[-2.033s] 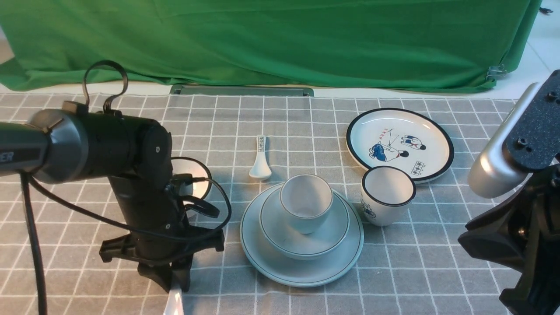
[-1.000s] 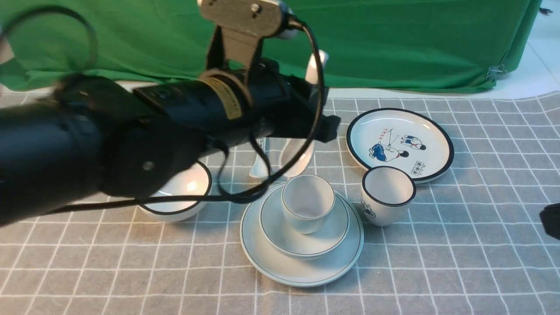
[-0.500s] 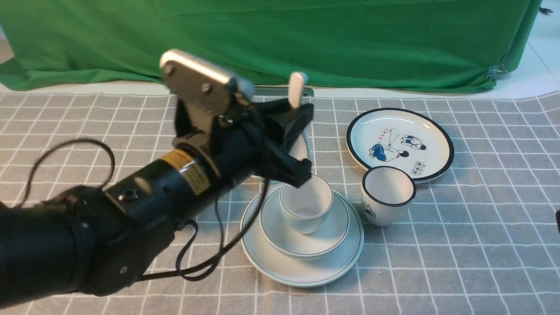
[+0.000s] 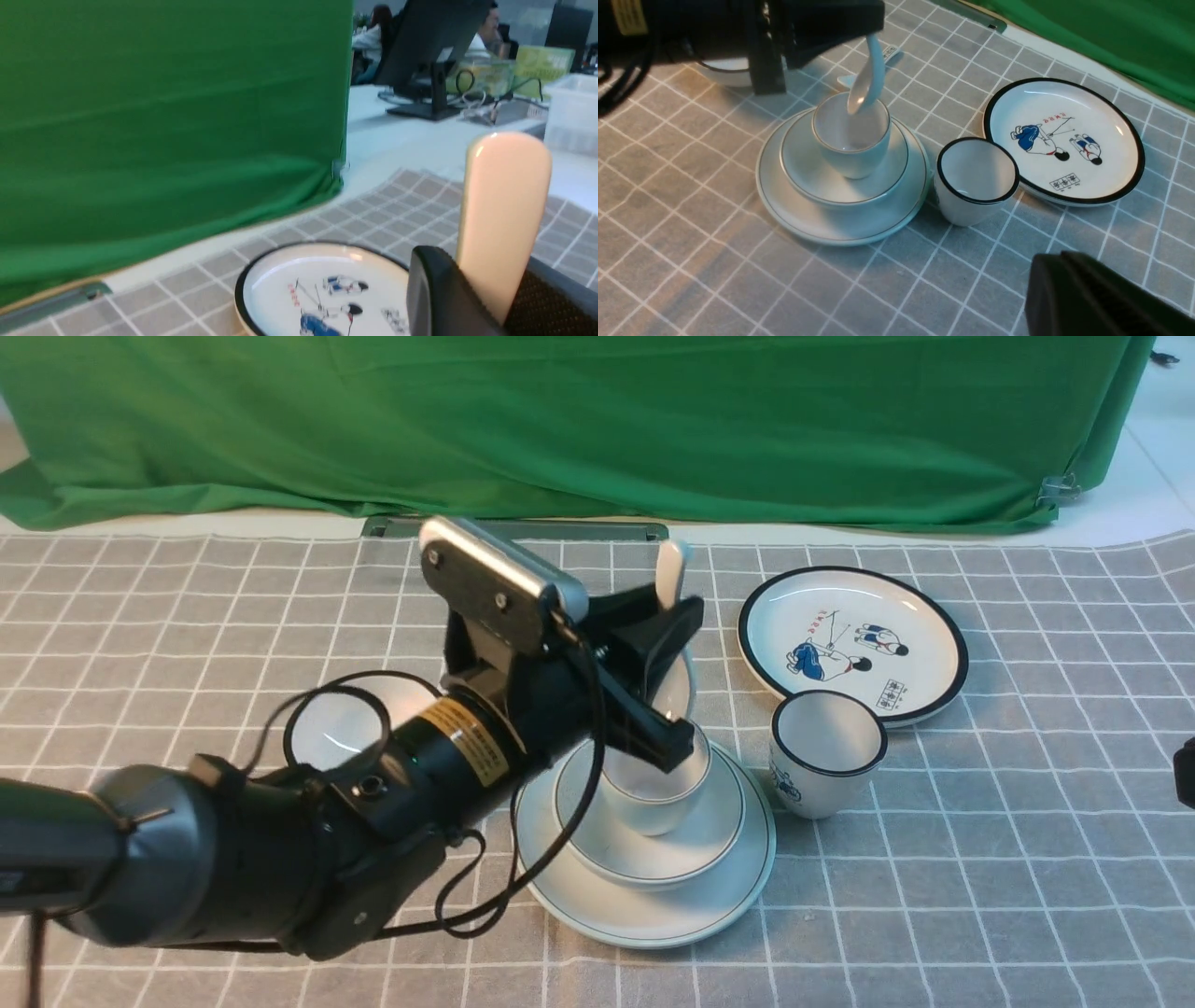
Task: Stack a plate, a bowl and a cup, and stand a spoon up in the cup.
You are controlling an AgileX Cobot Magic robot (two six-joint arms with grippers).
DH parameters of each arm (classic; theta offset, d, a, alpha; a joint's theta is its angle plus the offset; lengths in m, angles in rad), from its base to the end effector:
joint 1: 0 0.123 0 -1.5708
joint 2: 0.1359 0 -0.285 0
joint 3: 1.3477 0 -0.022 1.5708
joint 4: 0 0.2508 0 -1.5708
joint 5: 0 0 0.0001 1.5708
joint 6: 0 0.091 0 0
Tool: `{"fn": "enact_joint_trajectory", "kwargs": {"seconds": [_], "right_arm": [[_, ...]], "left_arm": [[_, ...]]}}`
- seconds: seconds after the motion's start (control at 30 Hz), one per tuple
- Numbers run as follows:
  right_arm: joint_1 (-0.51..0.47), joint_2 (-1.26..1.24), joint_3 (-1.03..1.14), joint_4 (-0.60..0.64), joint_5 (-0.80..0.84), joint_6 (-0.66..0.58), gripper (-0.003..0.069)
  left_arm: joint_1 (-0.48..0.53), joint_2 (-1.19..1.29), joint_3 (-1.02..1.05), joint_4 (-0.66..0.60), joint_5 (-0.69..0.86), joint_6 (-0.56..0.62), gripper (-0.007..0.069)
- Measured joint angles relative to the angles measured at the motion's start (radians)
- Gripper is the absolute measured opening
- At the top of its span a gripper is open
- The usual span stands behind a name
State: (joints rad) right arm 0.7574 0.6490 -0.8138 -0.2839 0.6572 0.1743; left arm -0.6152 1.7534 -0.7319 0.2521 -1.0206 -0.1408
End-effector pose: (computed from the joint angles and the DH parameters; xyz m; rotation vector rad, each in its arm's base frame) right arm 0.0970 0.0703 0.3745 -0.6674 1.8450 0.2967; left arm 0.2703 -0.2147 0.2113 0.6253 1.4034 -0.6582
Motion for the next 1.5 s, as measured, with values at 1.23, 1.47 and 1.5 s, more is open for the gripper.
{"fn": "enact_joint_trajectory", "kwargs": {"seconds": [1.23,1.47,1.5], "right_arm": [[0.000,0.000,0.000,0.000,-0.004,0.000,0.0022],[0.000,0.000,0.000,0.000,-0.002,-0.007,0.0022],[0.000,0.000,0.000,0.000,0.001,-0.007,0.0022]], "left_arm": [[0.001,-0.253,0.119,0.011,0.179,0.032,0.0465],[0.001,-0.601,0.132,0.014,0.747,-0.014,0.0140],[0.001,-0.650,0.132,0.014,0.812,-0.017,0.0106]]}}
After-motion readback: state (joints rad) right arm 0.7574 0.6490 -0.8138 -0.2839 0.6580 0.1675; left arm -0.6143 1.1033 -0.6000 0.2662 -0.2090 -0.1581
